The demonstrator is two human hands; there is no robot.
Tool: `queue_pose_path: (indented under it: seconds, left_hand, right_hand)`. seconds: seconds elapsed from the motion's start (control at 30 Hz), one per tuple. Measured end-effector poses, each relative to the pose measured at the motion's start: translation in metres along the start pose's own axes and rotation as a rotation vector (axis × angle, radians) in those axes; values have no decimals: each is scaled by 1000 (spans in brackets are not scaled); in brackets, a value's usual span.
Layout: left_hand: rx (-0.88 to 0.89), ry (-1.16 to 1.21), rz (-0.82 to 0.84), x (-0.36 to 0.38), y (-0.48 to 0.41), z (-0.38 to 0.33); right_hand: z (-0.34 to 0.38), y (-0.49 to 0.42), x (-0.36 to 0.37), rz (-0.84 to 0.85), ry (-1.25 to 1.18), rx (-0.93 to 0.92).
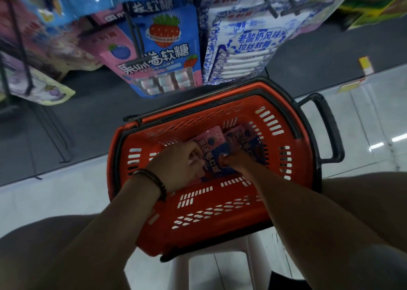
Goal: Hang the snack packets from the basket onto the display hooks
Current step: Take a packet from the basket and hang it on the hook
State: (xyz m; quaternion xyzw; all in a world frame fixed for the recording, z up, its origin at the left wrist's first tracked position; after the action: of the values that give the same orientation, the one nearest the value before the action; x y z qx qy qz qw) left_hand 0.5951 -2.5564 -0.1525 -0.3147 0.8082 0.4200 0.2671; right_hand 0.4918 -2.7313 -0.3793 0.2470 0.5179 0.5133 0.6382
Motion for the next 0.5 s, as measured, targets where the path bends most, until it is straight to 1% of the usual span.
queue_pose_path:
  seconds: [0.1,0.2,0.3,0.37,0.43,0.5]
  left_hand:
    - [-3,-29,-1,-2,-3,6]
    - [-32,-48,-16,-9,-1,16]
    - [-76,-83,-56,-18,8,27]
    - [-115,-77,-96,-23,16,35]
    - [-154,29,-163,-28,27,39]
    - [-166,197,-218,-37,41,34]
  right_hand:
    - [22,29,-4,88,-209,-34]
    - [45,62,-9,119,-256,-84]
    - [66,95,-24,138,-188,-196]
    - [79,120,-41,150,-153,-234]
    - [102,154,-56,205,-112,-318]
    - [126,196,-73,268,-43,-435]
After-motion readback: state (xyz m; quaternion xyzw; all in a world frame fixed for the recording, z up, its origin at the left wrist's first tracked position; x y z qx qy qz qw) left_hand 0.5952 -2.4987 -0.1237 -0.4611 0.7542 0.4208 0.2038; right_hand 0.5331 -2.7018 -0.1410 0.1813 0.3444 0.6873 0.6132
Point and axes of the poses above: each hand's wrist, its own y-axis away from the middle knuckle, its own x-axis out of the palm, z = x × y, the point moved 8 cm from there along -y, towards the middle knuckle, and after that the axes turned 12 degrees about -z, right-handed, at the moved point
